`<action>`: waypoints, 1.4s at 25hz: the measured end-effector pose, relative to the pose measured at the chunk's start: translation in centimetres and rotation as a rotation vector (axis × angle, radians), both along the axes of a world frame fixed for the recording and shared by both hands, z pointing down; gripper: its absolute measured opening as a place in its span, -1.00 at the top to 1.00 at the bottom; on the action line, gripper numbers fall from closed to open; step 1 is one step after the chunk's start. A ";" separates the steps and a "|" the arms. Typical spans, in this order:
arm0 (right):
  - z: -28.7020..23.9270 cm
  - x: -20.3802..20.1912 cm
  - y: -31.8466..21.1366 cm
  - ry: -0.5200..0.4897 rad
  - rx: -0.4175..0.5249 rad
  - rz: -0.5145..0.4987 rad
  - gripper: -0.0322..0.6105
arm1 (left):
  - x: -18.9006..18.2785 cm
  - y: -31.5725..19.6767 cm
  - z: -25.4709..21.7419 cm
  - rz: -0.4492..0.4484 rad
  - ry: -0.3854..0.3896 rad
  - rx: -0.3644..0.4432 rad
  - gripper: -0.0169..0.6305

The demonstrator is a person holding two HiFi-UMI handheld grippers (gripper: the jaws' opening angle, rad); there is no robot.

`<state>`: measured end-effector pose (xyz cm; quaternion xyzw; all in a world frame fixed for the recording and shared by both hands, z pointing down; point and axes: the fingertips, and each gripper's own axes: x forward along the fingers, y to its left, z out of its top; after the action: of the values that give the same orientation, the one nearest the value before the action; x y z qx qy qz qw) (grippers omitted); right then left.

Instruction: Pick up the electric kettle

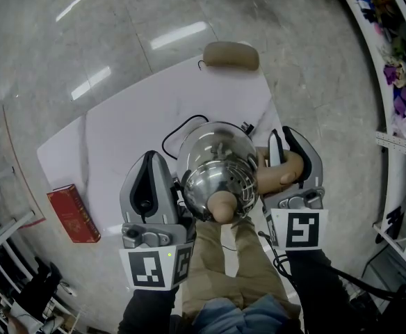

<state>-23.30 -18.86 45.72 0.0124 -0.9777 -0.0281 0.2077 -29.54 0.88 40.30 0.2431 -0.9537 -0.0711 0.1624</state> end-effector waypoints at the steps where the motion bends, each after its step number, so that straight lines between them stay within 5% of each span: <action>1: -0.1 0.0 0.0 -0.002 0.001 0.000 0.61 | 0.0 0.0 -0.1 0.001 -0.001 0.000 0.95; 35: -11.3 1.0 -1.3 -0.139 0.023 -0.020 0.62 | 2.9 -0.7 -10.9 -0.035 -0.136 0.015 0.95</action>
<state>-22.33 -20.12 34.39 0.0070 -0.9895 -0.0403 0.1386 -26.65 0.20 29.38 0.2317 -0.9661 -0.0644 0.0943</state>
